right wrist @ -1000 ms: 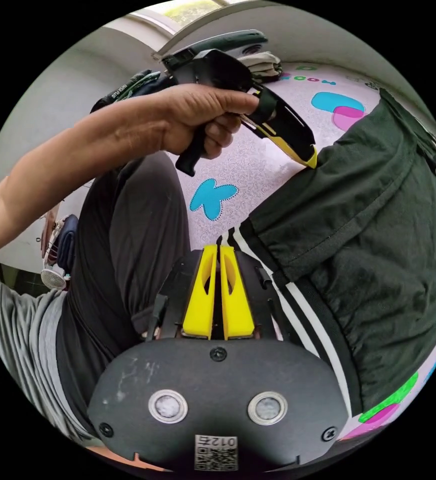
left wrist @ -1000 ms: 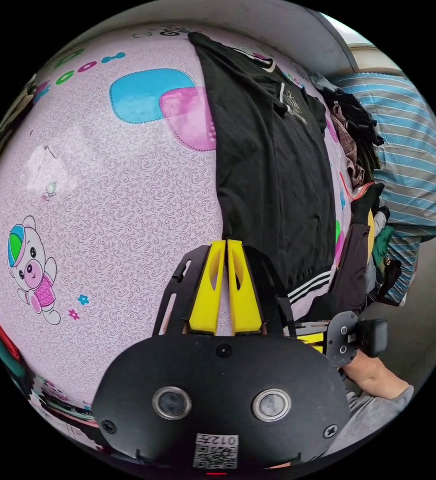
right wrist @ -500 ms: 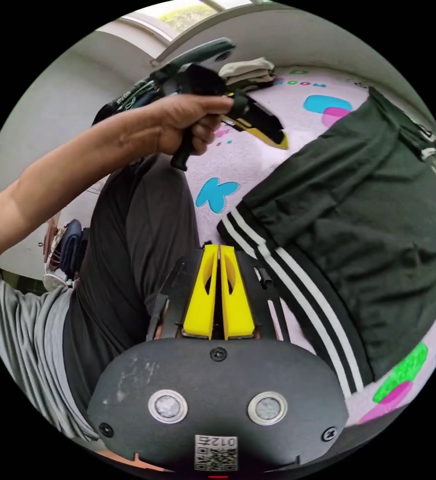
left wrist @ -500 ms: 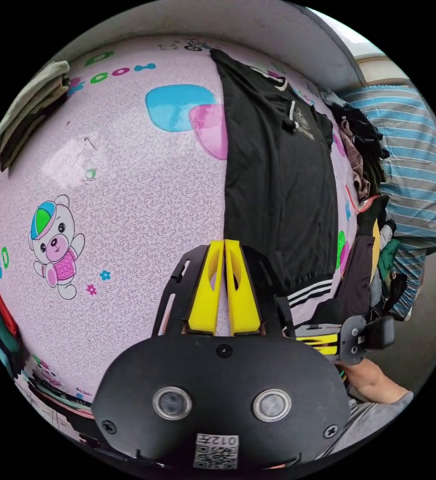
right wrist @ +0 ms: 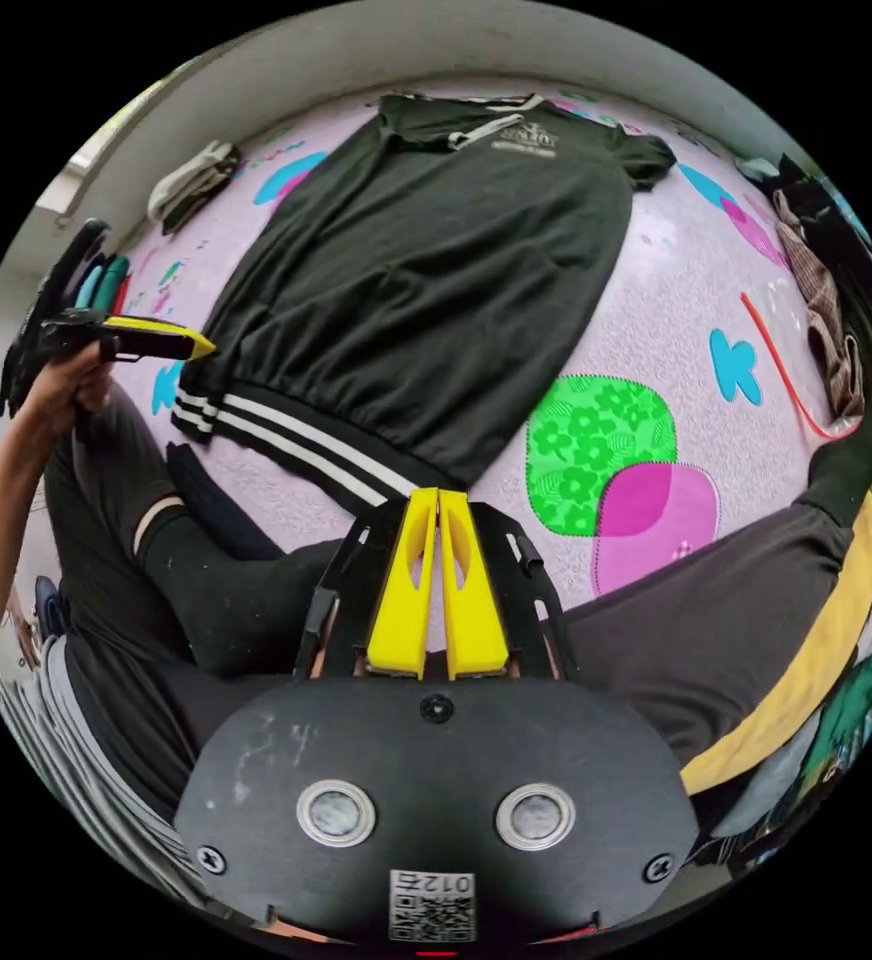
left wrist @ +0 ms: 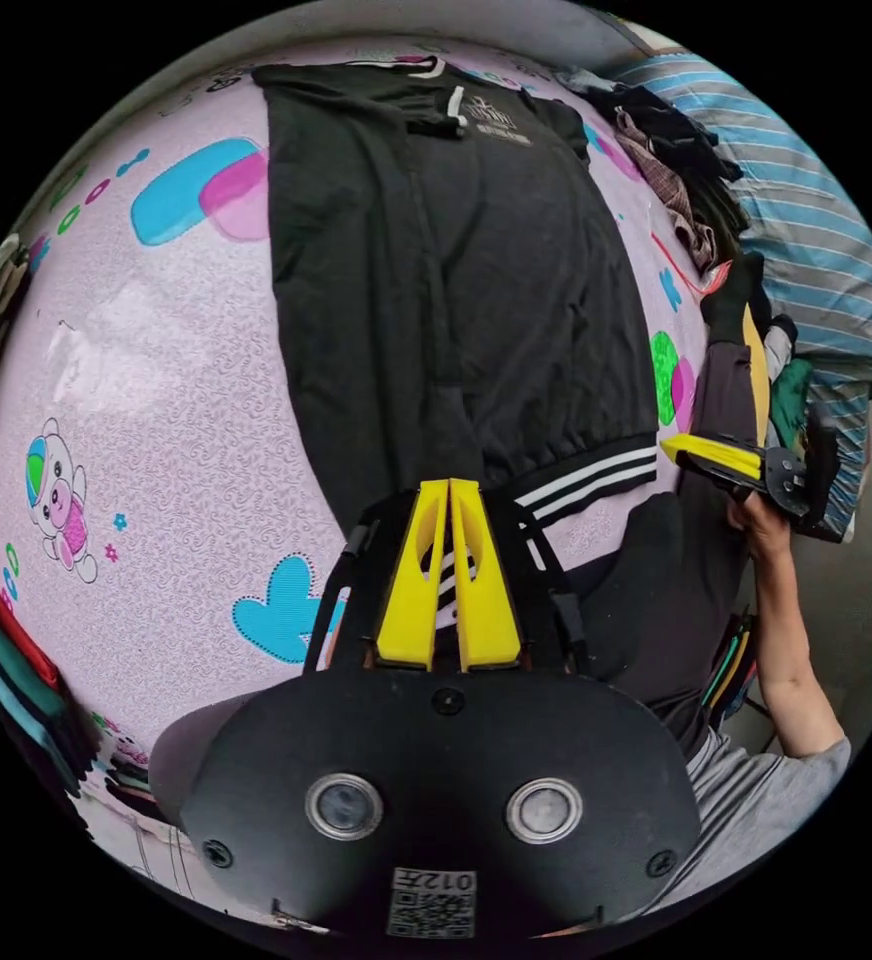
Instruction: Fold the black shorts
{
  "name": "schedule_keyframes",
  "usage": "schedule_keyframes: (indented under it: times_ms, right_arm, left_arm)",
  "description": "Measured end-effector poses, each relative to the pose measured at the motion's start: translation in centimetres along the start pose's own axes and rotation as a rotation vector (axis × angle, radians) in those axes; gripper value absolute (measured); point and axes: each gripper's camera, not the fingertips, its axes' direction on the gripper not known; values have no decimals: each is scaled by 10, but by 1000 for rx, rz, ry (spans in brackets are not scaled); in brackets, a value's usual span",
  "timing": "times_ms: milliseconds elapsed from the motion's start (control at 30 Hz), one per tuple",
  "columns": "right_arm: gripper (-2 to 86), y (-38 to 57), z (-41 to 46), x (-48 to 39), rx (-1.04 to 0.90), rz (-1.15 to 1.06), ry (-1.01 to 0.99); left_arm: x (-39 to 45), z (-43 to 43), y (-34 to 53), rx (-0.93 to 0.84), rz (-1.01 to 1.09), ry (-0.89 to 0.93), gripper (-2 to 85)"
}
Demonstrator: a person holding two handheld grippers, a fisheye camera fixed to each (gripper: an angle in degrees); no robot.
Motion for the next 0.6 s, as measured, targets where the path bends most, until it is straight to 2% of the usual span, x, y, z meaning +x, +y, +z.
schedule_keyframes:
  times_ms: [100, 167, 267, 333, 433, 500, 600]
  right_arm:
    - [19, -4, -7, 9, 15, 72, 5]
    - [66, -6, -12, 26, 23, 157, -67]
    - [91, -10, -15, 45, 6, 228, -196]
    - [89, -14, -16, 51, 2, 248, -233]
    - [71, -24, -17, 53, -18, 253, -234]
    - [41, -30, -22, 51, -23, 246, -199]
    - [2, -41, -28, 46, -60, 199, -182]
  left_arm:
    - [33, 12, 3, 42, 61, 27, 10]
    - [58, 23, 6, 35, 147, 14, 12]
    - [103, 42, 14, 42, 318, -81, 18]
    - [140, 60, 23, 30, 455, -213, 21]
    - [174, 85, 30, 13, 550, -418, 20]
    - [188, 99, 33, -4, 588, -501, 17]
    - [204, 108, 36, -4, 630, -513, 6]
